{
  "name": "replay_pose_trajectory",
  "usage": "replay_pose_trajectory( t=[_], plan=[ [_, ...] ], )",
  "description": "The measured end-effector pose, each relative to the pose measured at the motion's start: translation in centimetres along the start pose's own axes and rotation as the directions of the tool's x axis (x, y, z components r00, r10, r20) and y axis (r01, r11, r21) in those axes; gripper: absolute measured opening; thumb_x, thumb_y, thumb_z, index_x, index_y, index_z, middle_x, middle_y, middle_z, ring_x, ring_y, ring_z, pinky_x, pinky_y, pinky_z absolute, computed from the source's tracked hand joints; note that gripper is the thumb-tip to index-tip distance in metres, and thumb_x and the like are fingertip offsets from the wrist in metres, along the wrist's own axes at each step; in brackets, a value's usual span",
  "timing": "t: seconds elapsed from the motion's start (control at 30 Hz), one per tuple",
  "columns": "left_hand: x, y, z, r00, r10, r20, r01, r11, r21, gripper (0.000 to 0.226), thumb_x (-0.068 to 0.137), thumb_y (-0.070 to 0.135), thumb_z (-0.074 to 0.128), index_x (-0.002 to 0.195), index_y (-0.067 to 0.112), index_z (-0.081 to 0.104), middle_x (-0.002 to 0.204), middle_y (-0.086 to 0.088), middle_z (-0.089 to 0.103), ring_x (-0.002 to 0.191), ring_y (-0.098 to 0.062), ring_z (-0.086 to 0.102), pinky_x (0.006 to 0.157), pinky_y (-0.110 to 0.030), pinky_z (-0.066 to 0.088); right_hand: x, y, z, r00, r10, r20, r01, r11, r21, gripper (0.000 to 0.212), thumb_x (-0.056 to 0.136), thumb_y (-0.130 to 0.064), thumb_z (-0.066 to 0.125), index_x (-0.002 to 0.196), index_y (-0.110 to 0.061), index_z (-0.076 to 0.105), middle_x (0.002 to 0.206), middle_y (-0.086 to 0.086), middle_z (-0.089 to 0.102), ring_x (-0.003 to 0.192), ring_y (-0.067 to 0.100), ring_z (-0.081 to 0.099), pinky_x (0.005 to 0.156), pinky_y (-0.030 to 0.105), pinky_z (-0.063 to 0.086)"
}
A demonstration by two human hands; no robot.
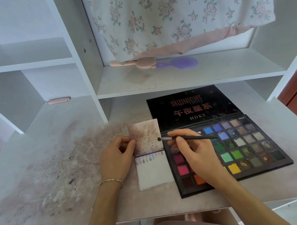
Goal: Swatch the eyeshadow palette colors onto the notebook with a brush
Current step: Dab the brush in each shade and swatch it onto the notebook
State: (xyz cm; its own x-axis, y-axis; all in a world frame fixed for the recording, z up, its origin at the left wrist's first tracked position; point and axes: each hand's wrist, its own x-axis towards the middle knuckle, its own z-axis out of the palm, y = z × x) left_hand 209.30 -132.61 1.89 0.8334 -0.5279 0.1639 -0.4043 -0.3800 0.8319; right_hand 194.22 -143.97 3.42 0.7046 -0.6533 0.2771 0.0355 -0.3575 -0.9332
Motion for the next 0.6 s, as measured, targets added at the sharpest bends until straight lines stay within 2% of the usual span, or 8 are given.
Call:
replay_pose_trajectory(
  t=[0.1,0.3,0.47,0.6],
  plan=[
    [0.0,-0.1,0.0,1.0,0.003,-0.003,-0.003,1.0,-0.001,0.022,0.084,0.022,0.064,0.07,0.036,0.056,0.068,0.019,0.06,0.063,0.007,0.055,0.056,-0.003,0.039,-0.2,0.0,-0.6,0.999,0.005,-0.032,-0.005,1.0,0.02,0.031,0.089,-0.001,0.049,0.089,-0.029,0.062,0.086,-0.004,0.066,0.081,0.019,0.063,0.072,0.027,0.053],
    [0.0,-0.2,0.1,1.0,-0.003,-0.008,0.003,1.0,0.017,0.022,0.084,0.023,0.064,0.07,0.038,0.055,0.069,0.021,0.059,0.066,0.005,0.055,0.056,-0.007,0.034,-0.7,0.6,-4.4,0.987,0.023,-0.159,-0.029,0.999,-0.03,0.028,0.088,0.003,0.049,0.082,-0.023,0.057,0.074,-0.007,0.062,0.066,0.006,0.058,0.059,0.016,0.049],
    [0.1,-0.4,0.2,1.0,-0.005,-0.008,0.005,1.0,0.019,0.017,0.085,0.023,0.063,0.074,0.034,0.058,0.07,0.02,0.059,0.068,0.003,0.054,0.059,-0.011,0.034,-1.0,1.7,-8.6,0.952,0.079,-0.295,-0.108,0.991,-0.084,0.023,0.091,-0.003,0.045,0.083,-0.024,0.051,0.084,-0.005,0.061,0.079,-0.007,0.062,0.053,0.009,0.049],
    [0.2,-0.6,0.3,1.0,-0.015,0.003,0.015,1.0,0.016,0.008,0.085,0.022,0.063,0.079,0.027,0.062,0.072,0.016,0.061,0.071,0.001,0.055,0.06,-0.014,0.035,-0.9,2.9,-11.0,0.915,0.08,-0.396,-0.171,0.965,-0.198,0.014,0.092,-0.006,0.046,0.087,-0.018,0.051,0.08,-0.011,0.061,0.072,-0.001,0.063,0.049,0.007,0.047]
  ],
)
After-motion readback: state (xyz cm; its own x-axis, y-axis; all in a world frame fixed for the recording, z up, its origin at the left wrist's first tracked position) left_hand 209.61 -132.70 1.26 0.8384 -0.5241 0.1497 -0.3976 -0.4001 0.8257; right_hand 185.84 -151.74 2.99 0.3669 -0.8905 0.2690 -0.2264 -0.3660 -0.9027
